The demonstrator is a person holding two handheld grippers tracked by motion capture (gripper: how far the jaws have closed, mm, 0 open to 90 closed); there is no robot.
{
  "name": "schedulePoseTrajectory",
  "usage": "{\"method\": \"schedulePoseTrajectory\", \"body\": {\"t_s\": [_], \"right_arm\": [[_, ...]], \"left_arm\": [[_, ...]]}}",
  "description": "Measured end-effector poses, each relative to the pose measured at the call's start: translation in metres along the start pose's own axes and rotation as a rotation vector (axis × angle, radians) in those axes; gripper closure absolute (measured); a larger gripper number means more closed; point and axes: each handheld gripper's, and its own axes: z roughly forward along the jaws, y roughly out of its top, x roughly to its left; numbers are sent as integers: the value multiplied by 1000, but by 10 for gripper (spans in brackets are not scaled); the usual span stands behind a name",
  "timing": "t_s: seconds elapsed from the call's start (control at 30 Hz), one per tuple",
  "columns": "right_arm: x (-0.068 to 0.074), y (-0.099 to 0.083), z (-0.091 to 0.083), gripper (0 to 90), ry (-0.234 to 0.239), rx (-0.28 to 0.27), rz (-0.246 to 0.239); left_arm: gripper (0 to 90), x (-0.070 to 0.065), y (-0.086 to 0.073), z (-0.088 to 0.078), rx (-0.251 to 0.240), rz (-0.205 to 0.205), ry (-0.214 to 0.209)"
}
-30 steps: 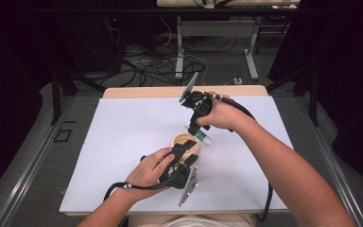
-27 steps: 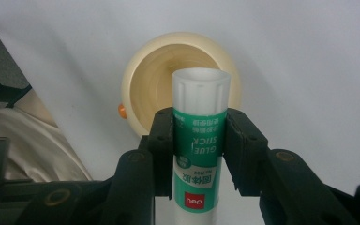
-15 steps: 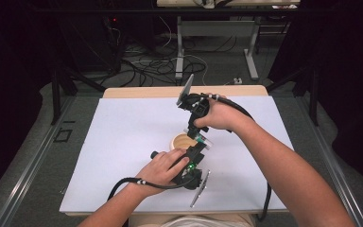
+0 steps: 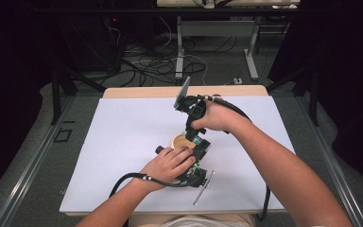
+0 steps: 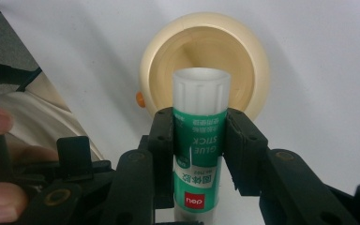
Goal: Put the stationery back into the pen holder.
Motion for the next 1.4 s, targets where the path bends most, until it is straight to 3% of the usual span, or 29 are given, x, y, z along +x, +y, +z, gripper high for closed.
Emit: {"method": "schedulePoseTrajectory", "body": {"t_s": [0.13,0.3,0.33,0.4,0.43,0.47,0.5,0.57,0.6,0.73,0.77,0.8,0.83,0.87,0.9,0.93,1.0,1.03,1.07,1.13,1.17,1.27,1.3,1.33,1.4], "right_arm": [[1,2,1,660,8,3,2],[2,2,4,659,9,-2,-1],[2,2,5,659,11,-7,-3],[2,3,4,659,9,3,-3],[2,2,5,659,20,-24,3],[2,2,4,658,18,-8,6],[3,1,4,658,20,-25,12],[2,1,4,657,15,-41,2],[2,1,3,656,20,-32,-2],[1,0,-1,553,29,-112,-6],[1,-1,-2,520,34,-147,-5],[1,-2,-3,498,33,-170,-4],[1,-3,-4,478,27,-206,-7],[1,-4,-6,459,17,-218,-12],[1,-5,-6,440,16,-251,-10],[0,-6,-11,430,4,-254,-31],[-1,-10,-12,413,-10,-335,-29],[-1,-12,-16,400,-19,-338,-29],[-2,-14,-17,394,-28,-363,-30],[-4,-19,-20,390,-58,-419,-27],[-5,-22,-22,382,-63,-436,-17],[-9,-29,-26,365,-93,-493,-15],[-10,-31,-27,358,-102,-508,-10],[-11,-34,-28,351,-110,-518,-12],[-13,-39,-29,341,-131,-558,9]], "left_arm": [[622,-3,1,1,7,30,-13],[643,0,2,0,45,106,-68],[644,-4,0,-2,30,62,-5],[646,-4,0,-1,12,39,1],[647,-3,0,-2,20,52,-4],[648,-3,-1,-2,27,59,-8],[649,-2,-1,-3,44,72,-23],[650,-3,-1,-4,23,59,20],[650,-5,-2,-2,3,25,19],[650,1,-1,-4,42,96,-48],[650,-2,-2,-7,59,54,-34],[651,1,-1,-6,16,52,22],[651,-1,-1,-5,-7,1,2],[650,-1,-1,-6,10,7,-13],[651,2,-1,-8,40,49,-25],[651,2,-1,-9,34,38,7],[651,2,-2,-11,26,-20,-16],[651,3,-3,-11,23,-32,-30],[651,3,-4,-12,17,-59,-14],[651,6,-8,-13,11,-128,-32],[651,8,-9,-13,1,-148,-15],[651,12,-13,-15,0,-215,-39],[651,14,-14,-15,-7,-225,-31],[651,12,-15,-12,-71,-324,-16],[651,13,-18,-13,-91,-383,-16]]}}
